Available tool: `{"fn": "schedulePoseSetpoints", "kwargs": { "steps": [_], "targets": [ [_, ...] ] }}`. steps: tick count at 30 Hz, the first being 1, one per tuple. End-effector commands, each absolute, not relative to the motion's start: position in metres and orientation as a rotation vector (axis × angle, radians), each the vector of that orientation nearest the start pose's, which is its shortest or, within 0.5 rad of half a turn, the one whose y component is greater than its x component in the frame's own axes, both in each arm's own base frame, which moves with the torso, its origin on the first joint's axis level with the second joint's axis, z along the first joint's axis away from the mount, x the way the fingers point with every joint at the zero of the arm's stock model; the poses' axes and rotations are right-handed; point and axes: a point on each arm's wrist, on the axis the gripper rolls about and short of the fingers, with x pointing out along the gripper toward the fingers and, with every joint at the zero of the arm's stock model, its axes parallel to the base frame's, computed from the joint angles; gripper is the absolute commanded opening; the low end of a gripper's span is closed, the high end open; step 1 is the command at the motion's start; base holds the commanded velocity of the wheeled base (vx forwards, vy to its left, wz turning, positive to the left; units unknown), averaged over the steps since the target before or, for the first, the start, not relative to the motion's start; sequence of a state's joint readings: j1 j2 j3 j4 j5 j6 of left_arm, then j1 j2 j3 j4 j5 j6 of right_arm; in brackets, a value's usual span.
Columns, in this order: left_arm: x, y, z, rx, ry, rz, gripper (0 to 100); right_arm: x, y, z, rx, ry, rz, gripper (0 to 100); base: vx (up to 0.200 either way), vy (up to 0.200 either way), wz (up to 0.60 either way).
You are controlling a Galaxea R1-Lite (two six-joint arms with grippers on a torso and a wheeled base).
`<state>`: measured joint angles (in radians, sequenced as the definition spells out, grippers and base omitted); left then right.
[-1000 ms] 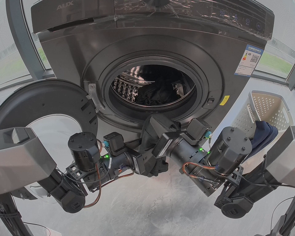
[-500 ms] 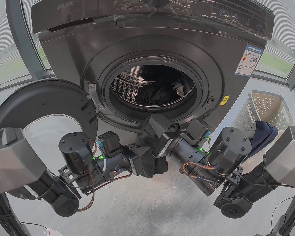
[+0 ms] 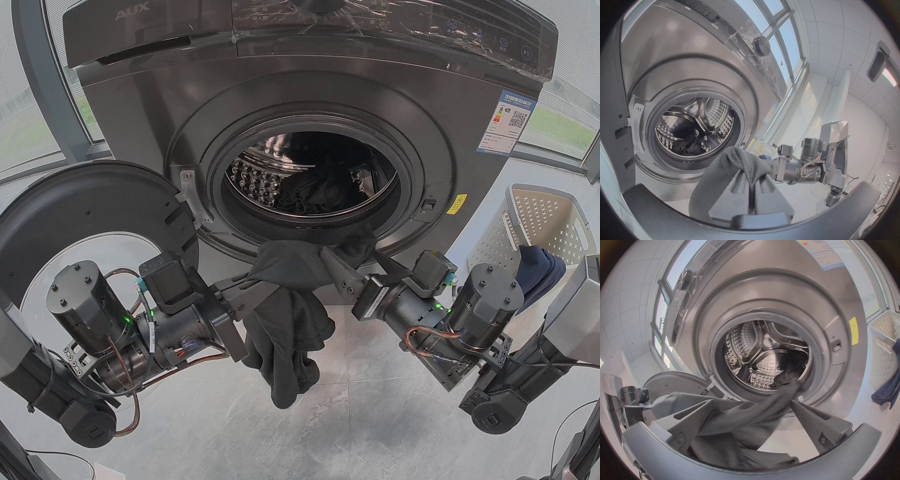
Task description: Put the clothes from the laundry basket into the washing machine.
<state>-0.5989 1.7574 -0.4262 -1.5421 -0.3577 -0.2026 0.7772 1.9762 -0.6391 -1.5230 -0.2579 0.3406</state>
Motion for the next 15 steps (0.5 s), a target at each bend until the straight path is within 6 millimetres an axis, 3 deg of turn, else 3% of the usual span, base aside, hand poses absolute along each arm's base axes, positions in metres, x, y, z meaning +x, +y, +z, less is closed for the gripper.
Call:
{"fn": "schedulePoseSetpoints", "kwargs": {
  "steps": [1, 14, 15],
  "targets": [
    [0.208, -0.152, 0.177, -0.228, -0.163, -1.002, 0, 0.24, 0.21, 0.133, 0.401, -0.042, 0.502, 100, 0.0, 0.0, 0.0],
    [0.202, -0.151, 0.186, -0.256, -0.176, -1.065, 0, 0.234, 0.195, 0.106, 0.351, 0.075, 0.503, 100, 0.0, 0.0, 0.0],
    [0.201, -0.15, 0.186, -0.256, -0.176, -1.066, 0, 0.234, 0.195, 0.096, 0.332, 0.114, 0.515, 100, 0.0, 0.0, 0.0]
  ]
}}
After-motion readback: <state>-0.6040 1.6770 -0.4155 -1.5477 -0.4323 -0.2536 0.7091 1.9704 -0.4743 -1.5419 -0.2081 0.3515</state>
